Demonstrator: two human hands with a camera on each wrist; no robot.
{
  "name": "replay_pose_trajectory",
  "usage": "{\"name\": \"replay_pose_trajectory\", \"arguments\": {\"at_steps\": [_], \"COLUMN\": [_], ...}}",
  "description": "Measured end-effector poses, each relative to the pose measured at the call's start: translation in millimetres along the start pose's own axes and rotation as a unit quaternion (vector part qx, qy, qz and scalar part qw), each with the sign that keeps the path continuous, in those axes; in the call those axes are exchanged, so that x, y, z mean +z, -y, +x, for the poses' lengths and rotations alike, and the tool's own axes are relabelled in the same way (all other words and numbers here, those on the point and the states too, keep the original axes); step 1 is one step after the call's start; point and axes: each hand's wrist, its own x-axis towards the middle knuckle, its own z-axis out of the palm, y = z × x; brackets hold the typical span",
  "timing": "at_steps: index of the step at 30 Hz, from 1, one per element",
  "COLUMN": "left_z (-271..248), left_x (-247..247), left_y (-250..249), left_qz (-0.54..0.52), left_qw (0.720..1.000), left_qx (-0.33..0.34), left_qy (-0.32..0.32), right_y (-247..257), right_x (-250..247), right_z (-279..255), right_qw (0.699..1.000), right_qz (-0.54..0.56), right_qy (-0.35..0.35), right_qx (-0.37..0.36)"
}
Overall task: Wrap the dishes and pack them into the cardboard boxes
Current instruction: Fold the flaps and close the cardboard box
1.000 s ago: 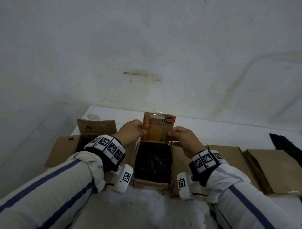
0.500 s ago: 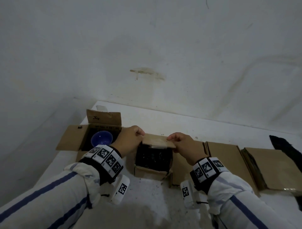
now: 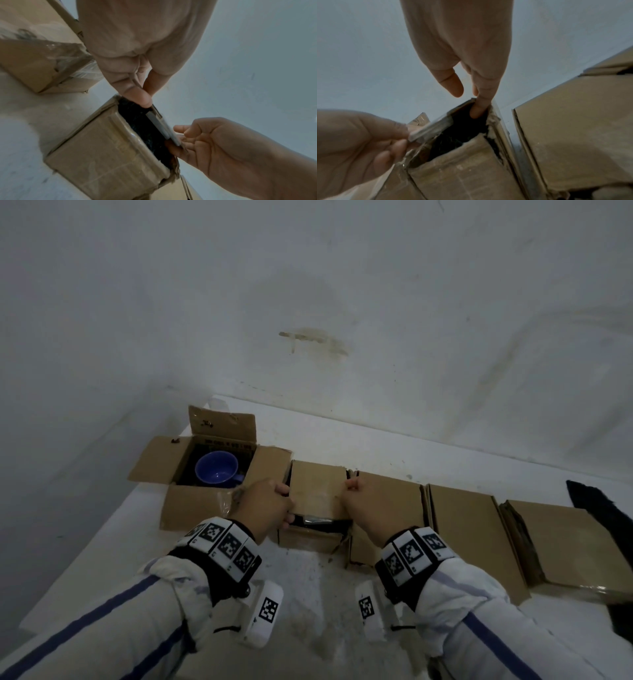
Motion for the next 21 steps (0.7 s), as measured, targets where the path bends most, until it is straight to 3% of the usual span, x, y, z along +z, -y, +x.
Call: {"name": "replay_pose_trajectory", "arguments": {"at_steps": [9,16,21], "left_z": [-17.9,-23.7,-23.6], "left_x": [2.0,6.4,7.0], "left_y": [13.2,16.6,21.6], "left_qz": [-0.096,-0.158,-0.158], "left_qw": [0.994,0.976,0.973], "left_qx": [-0.023,-0.055,-0.032], "left_qy": [0.042,0.142,0.164], "right_y": [-5.3,-5.0,-6.3], "right_x": [11.0,7.0,7.0], "right_z": [0.3,0.7,0.2], "right_qw": [0.998,0.986,0.983], "right_qz": [0.057,0.156,0.174], "right_qy": [0.031,0.047,0.056], "right_qx": [0.024,0.035,0.034]}}
